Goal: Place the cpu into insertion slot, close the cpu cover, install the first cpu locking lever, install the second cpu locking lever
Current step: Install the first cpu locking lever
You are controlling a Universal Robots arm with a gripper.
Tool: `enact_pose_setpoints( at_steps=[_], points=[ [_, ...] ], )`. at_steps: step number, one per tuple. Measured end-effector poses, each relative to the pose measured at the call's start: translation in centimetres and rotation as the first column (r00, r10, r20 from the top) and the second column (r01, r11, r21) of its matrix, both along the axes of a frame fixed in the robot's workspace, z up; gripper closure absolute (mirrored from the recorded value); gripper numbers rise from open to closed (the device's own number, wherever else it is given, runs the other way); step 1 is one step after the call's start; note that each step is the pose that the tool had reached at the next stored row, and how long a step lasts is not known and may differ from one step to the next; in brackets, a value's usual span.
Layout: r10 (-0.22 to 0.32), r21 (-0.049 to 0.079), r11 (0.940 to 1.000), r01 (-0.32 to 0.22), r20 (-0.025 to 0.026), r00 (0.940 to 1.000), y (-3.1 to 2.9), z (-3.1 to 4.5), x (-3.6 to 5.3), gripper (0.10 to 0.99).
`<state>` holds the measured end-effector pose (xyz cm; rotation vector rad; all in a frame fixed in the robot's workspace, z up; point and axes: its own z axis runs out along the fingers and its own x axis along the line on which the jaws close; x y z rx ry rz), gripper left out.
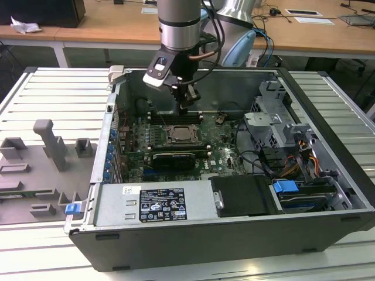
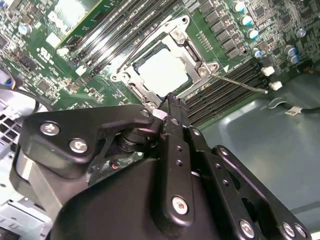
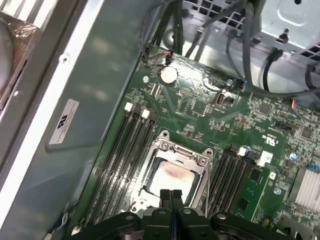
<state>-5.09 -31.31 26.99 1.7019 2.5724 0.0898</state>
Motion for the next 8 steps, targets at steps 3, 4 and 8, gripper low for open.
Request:
enact_pose_setpoints(
  at_steps=[3, 4, 8],
  points=[
    [0.017, 0.0, 0.9998, -0.017, 0.0, 0.9998, 0.0, 0.0, 0.0, 0.98],
    [0.026, 0.0, 0.9997, -0.026, 0.0, 0.9997, 0.0, 0.0, 0.0, 0.98],
    [0.071, 0.0, 0.9975, -0.071, 0.0, 0.9975, 0.0, 0.0, 0.0, 0.98]
  ],
)
